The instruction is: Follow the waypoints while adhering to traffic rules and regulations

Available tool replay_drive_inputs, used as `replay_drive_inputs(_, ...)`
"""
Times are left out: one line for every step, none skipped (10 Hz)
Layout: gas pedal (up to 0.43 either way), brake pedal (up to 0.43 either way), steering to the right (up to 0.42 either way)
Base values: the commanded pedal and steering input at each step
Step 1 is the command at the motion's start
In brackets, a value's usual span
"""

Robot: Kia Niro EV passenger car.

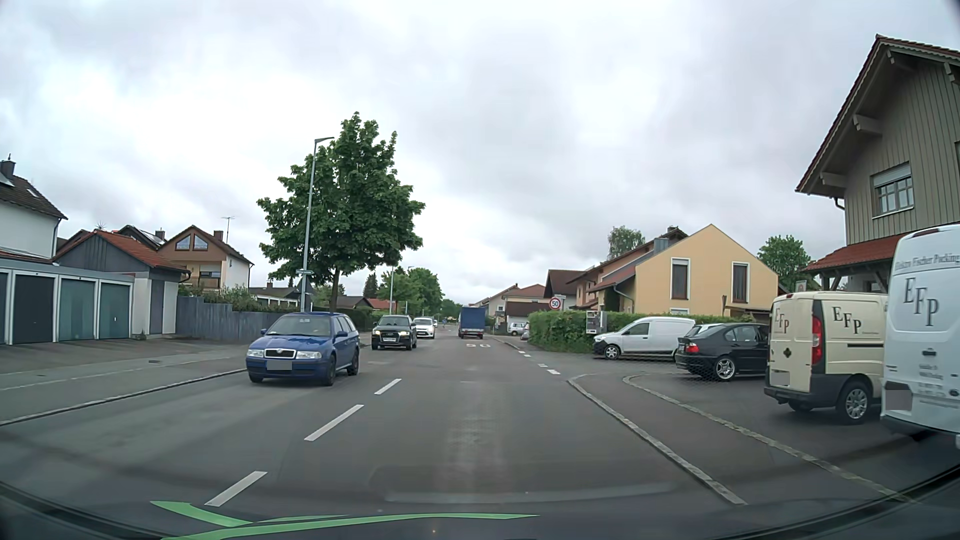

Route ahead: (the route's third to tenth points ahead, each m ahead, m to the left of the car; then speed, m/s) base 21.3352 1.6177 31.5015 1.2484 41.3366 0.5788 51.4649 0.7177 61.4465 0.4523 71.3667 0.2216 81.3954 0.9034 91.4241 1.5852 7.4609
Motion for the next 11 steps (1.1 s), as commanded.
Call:
replay_drive_inputs(0.110, 0.000, 0.005)
replay_drive_inputs(0.110, 0.000, 0.001)
replay_drive_inputs(0.110, 0.000, 0.000)
replay_drive_inputs(0.110, 0.000, -0.001)
replay_drive_inputs(0.110, 0.000, 0.000)
replay_drive_inputs(0.110, 0.000, -0.001)
replay_drive_inputs(0.118, 0.000, 0.000)
replay_drive_inputs(0.118, 0.000, 0.000)
replay_drive_inputs(0.118, 0.000, -0.001)
replay_drive_inputs(0.118, 0.000, -0.001)
replay_drive_inputs(0.118, 0.000, 0.000)
